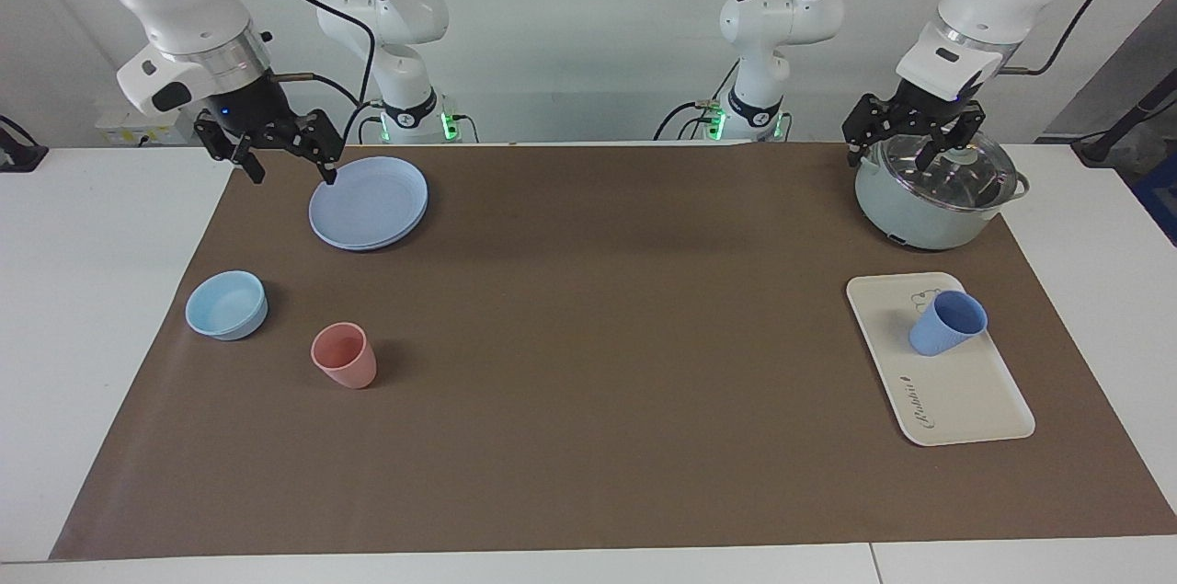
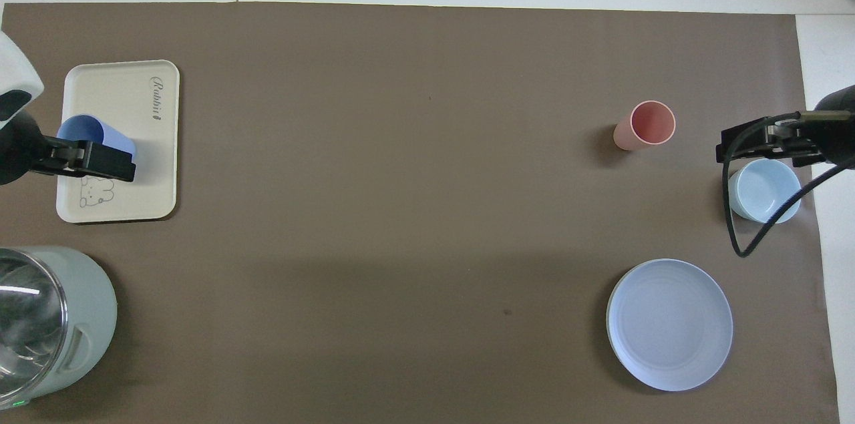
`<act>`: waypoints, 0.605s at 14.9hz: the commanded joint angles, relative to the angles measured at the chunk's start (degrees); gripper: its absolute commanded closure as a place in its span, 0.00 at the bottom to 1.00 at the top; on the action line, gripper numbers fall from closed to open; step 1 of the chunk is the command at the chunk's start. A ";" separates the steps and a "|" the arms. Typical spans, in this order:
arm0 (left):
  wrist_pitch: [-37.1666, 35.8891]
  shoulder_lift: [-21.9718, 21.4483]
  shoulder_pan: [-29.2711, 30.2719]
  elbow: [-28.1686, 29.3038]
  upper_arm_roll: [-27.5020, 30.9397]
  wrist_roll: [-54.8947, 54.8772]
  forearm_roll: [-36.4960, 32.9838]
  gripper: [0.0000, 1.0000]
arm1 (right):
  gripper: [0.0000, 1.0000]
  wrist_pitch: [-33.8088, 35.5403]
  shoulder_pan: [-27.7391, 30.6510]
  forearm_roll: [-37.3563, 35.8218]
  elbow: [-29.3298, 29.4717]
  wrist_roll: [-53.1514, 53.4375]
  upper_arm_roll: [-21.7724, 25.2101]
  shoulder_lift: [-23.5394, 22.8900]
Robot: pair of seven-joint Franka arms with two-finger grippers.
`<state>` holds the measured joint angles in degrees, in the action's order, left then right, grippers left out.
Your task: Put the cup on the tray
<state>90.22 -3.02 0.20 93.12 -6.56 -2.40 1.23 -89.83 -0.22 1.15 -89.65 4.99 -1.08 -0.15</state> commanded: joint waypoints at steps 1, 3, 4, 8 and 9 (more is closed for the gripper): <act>-1.54 0.74 -1.79 -0.75 0.23 0.73 -1.85 0.00 | 0.00 1.32 0.04 -1.24 -1.67 -1.30 -0.58 2.43; -1.54 0.65 -1.61 -0.66 0.23 0.47 -1.85 0.00 | 0.00 2.11 0.04 -1.24 -1.75 -1.30 -0.59 2.78; -1.45 0.65 -1.52 -0.57 0.23 0.38 -1.85 0.00 | 0.00 2.98 0.04 -1.41 -1.75 -1.21 -0.59 3.39; -0.32 0.47 -1.35 0.13 0.23 1.34 -1.76 0.00 | 0.00 2.03 0.22 -1.59 -1.49 -1.30 -0.59 3.31; 0.04 0.30 -1.26 0.30 0.23 1.35 -1.76 0.00 | 0.00 1.33 0.13 -1.68 -1.32 -1.30 -0.59 3.14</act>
<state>90.00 -2.46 -0.59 93.16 -6.68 -2.13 0.74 -87.45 -0.38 1.03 -89.89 4.99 -1.34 2.05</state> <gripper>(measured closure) 0.000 0.000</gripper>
